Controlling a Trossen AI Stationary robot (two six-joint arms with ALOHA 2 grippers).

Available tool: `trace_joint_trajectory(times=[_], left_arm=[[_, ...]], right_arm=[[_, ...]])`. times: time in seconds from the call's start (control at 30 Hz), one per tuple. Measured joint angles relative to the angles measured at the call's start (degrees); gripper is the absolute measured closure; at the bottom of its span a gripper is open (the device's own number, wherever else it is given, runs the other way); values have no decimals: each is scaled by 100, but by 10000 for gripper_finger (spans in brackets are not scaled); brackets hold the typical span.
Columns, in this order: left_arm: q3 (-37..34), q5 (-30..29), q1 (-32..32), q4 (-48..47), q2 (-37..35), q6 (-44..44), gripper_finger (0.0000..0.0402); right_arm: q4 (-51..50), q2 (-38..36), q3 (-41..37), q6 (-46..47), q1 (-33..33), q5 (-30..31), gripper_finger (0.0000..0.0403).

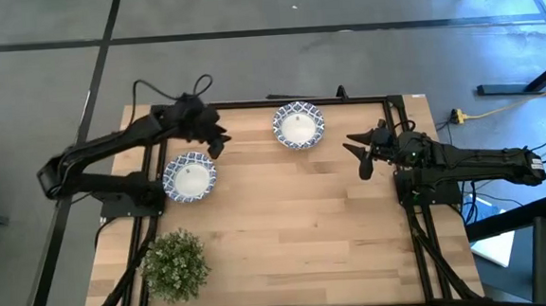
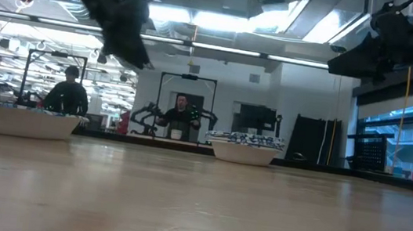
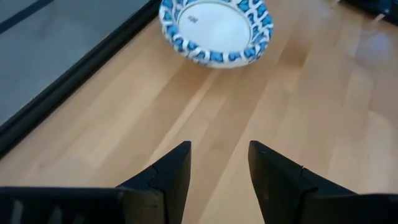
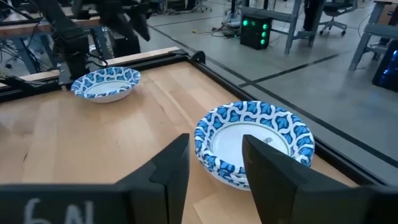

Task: Nest bowls inside each other
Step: Stack the left bowl on the right bowls

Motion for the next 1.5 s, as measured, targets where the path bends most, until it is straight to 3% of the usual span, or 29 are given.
trace_joint_trajectory(times=[0.33,0.93,1.17,1.5], left_arm=[[-829,-351,2,-407,-1072,-255,247],[-1955,-446,-56,-585,-1867,-1015,247],[-1981,820,-302,-821,-1882,-1062,247],[-1985,615,-875,-942,-1882,-1352,247]], right_arm=[[71,2,0,261,0,3,253],[191,2,0,268,0,27,253],[196,2,0,261,2,169,253],[197,2,0,261,2,171,253]])
